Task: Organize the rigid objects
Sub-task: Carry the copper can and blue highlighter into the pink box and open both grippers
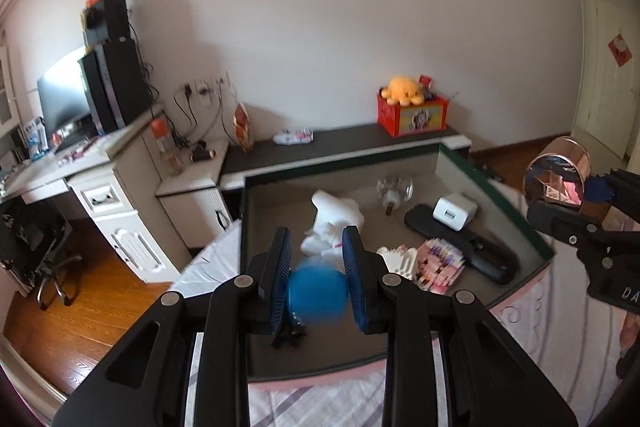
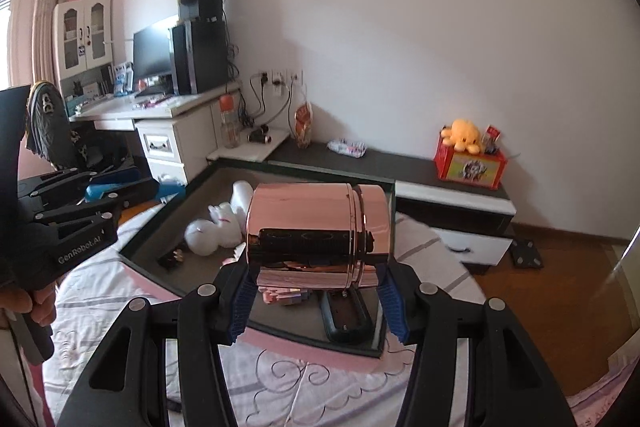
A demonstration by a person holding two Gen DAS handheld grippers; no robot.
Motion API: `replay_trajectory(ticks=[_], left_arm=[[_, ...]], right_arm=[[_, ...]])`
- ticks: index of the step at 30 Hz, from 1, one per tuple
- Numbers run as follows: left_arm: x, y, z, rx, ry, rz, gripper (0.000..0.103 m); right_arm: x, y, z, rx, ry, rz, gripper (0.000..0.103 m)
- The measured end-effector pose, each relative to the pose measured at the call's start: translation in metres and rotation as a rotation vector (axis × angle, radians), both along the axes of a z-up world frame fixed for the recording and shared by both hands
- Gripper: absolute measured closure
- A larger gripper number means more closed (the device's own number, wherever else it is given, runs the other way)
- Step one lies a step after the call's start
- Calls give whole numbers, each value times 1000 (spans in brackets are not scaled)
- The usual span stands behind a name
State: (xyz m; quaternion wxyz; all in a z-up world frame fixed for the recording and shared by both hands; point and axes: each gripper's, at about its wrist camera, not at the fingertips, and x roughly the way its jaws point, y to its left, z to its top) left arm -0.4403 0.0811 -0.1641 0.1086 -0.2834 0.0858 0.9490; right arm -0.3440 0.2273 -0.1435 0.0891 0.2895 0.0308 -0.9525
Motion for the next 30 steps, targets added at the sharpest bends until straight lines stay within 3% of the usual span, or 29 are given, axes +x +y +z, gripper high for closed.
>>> replay_trajectory(ticks=[6,8,12,14,16,18,30], left_arm=[[-25,5,-36,-15,-78,8,76],[-25,5,-39,-29,-64,17,76],[-23,-4,-41,32,-49,24,76],[-20,-4,-44,24,-45,26,74],[-18,-3,-46,4,-35,36,65],[-16,-3,-47,-11,-9,57,40],[-14,-5,-44,6,5,61,15]], right_arm=[[-32,-5,-38,-9,-86,4,48],[-39,-5,-48,-16,-106,2,48],[-44,-6,-60,-20,-122,0,48],[-44,-8,-65,-21,-124,-1,48],[-43,-9,-66,-12,-114,-8,48],[-44,-9,-65,-16,-109,-8,48],[-42,-5,-66,-42,-66,-33,47]])
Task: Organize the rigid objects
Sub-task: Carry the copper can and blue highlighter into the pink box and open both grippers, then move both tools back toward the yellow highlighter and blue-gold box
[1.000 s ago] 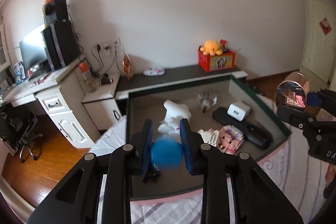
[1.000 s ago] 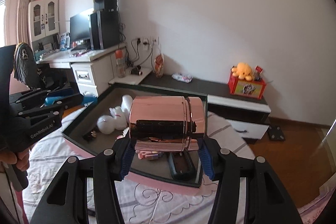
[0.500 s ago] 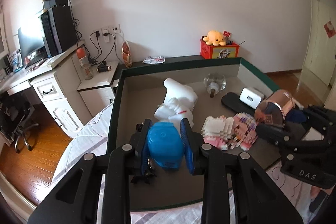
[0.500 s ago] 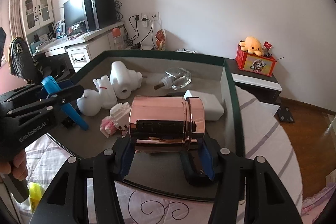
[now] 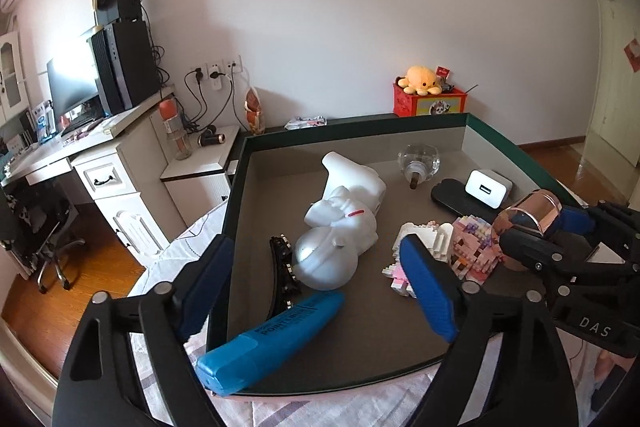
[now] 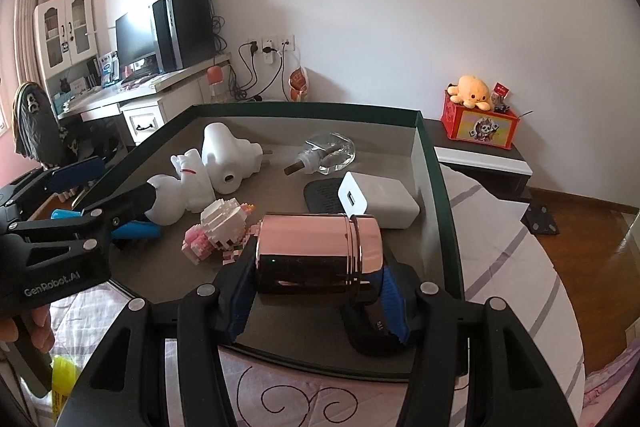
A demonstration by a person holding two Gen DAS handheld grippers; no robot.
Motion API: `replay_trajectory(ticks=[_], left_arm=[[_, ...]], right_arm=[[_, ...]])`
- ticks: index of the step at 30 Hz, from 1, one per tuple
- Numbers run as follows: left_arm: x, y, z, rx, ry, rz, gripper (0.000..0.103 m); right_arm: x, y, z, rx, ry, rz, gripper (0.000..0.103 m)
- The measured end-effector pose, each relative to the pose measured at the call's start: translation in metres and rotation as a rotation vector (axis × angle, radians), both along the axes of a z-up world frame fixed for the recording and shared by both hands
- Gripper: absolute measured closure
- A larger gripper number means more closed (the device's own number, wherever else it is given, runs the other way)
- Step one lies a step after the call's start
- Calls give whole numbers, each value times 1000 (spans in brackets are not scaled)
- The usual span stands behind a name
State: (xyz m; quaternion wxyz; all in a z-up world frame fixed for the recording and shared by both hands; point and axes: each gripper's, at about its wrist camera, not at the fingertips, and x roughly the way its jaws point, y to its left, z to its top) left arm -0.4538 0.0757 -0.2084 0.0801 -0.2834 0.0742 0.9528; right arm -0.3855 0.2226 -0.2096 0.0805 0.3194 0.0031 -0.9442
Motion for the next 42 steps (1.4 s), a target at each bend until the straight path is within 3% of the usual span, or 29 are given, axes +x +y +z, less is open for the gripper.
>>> replay_trajectory(ticks=[4,9,13,16,19,30,34,37,42], left_arm=[[1,2,0,-7,4,-6,10],[2,1,2,-5,20,-1,4],[2,0,2,3,24,-1,2],[7,-2,4,9,12,5,2],[20,-5,11,2,16,14,2],[112,-28,66,24,127,61,0],[156,-38,83,55,172,93,0],[183,-44,91,63,192,102,0],[226,-46,100,45,219,107,0]], right_arm=[[0,0,0,6,6,-14,38],[0,1,0,12,8,-26,36],[0,0,0,16,10,-28,36],[6,2,7,5,35,-20,27],[21,4,19,-19,66,-18,26],[106,-1,65,-58,140,-10,21],[143,-3,83,-58,188,-29,15],[171,-6,96,-44,226,-38,0],[213,-10,110,-50,268,-21,0]])
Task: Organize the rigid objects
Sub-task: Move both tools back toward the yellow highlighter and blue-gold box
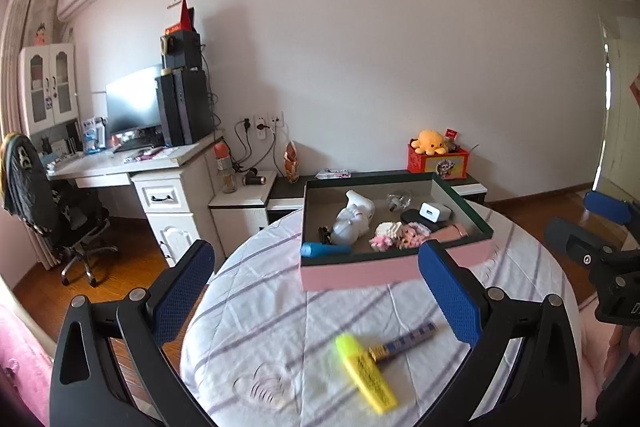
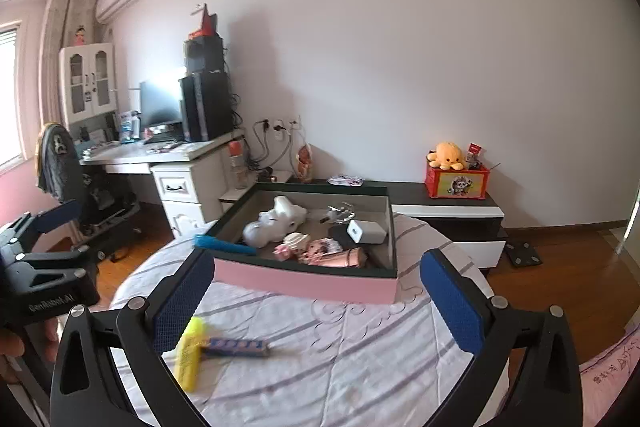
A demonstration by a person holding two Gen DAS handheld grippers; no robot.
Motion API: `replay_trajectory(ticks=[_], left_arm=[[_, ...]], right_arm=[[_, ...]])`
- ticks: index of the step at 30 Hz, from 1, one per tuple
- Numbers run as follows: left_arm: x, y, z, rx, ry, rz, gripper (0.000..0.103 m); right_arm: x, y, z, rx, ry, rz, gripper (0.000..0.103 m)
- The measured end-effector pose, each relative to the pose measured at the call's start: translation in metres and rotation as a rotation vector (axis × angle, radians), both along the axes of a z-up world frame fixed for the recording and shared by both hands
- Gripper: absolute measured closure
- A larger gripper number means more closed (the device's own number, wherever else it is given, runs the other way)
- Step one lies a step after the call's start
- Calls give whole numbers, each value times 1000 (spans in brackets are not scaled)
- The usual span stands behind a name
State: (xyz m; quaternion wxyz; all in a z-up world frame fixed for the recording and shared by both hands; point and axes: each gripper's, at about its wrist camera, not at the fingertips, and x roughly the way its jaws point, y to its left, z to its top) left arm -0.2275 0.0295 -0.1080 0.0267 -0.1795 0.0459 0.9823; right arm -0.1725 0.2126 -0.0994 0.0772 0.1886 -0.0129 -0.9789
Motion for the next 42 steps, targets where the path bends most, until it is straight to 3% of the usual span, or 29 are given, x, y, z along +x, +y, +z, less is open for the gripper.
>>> replay_trajectory(ticks=[7,14,27,34,38,42], left_arm=[[54,0,11,-31,49,-9,0],[89,-7,27,3,105,-7,0],[106,-2,31,-25,116,-17,0],[83,10,12,-42,53,-39,0],[61,18,-16,-61,-33,-71,0],[32,23,-58,-50,-177,-114,0]], right_arm=[[45,-9,6,15,14,5,0],[77,-15,14,21,37,17,0],[93,-19,13,28,40,28,0],[77,-12,-3,29,-9,8,0],[60,-5,-20,26,-65,-10,0],[42,3,-40,20,-125,-25,0]])
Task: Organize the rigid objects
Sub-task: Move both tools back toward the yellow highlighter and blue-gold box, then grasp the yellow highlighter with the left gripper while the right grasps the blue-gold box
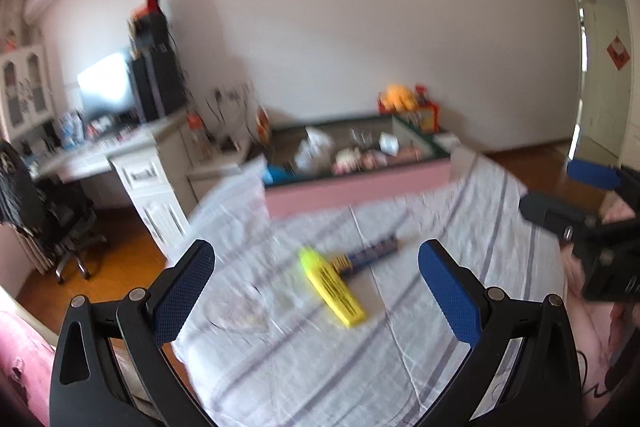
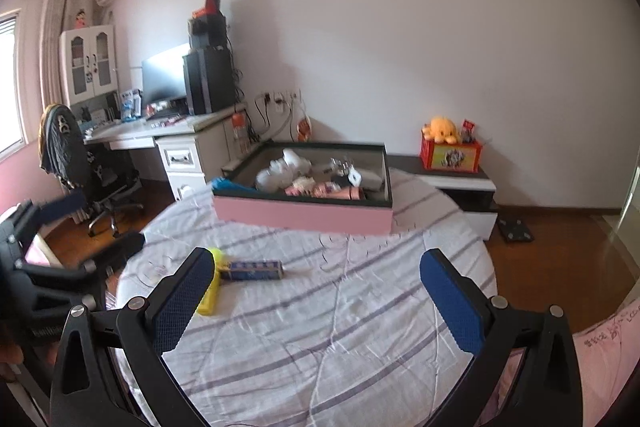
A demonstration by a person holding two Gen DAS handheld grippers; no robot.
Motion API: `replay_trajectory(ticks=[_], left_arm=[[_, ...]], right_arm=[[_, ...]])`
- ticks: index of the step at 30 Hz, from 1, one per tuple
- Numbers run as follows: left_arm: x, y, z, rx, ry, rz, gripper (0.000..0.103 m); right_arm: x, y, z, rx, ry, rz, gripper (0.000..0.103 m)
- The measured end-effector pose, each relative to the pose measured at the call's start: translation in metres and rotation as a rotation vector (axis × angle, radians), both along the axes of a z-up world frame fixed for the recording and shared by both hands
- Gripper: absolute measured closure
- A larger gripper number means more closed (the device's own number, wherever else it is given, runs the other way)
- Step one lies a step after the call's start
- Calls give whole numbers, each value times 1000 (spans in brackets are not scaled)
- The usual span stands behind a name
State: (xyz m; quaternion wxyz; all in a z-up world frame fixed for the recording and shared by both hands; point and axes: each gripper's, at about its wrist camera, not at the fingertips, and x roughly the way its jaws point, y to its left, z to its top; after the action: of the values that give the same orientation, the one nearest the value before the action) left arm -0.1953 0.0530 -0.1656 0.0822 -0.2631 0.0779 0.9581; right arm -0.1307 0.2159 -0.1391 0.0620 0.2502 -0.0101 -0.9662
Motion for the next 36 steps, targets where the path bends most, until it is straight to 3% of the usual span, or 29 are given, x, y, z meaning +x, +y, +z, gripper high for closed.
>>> replay_trajectory(ticks=[7,13,16,22,24,25,36], left_arm=[[-46,10,-61,-24,-193,1,0],[-69,3,-87,-21,-247,37,0],[-78,-13,-93,24,-264,49,1],[-89,-25,-96,51,-252,22,41],[-89,-26,-96,52,-243,4,68],[-89,-26,-95,47,-234,6,74],[-69,-56,-92,55,-221,36,76]], right_arm=[[-32,2,-37,1,-106,-5,0],[-49,-2,-56,12,-163,1,0],[-56,-7,-61,14,-182,2,0],[-69,-23,-71,22,-218,24,0],[-71,-30,-74,24,-228,28,0],[-73,-33,-76,26,-236,30,0],[-101,-75,-86,-5,-300,19,0]])
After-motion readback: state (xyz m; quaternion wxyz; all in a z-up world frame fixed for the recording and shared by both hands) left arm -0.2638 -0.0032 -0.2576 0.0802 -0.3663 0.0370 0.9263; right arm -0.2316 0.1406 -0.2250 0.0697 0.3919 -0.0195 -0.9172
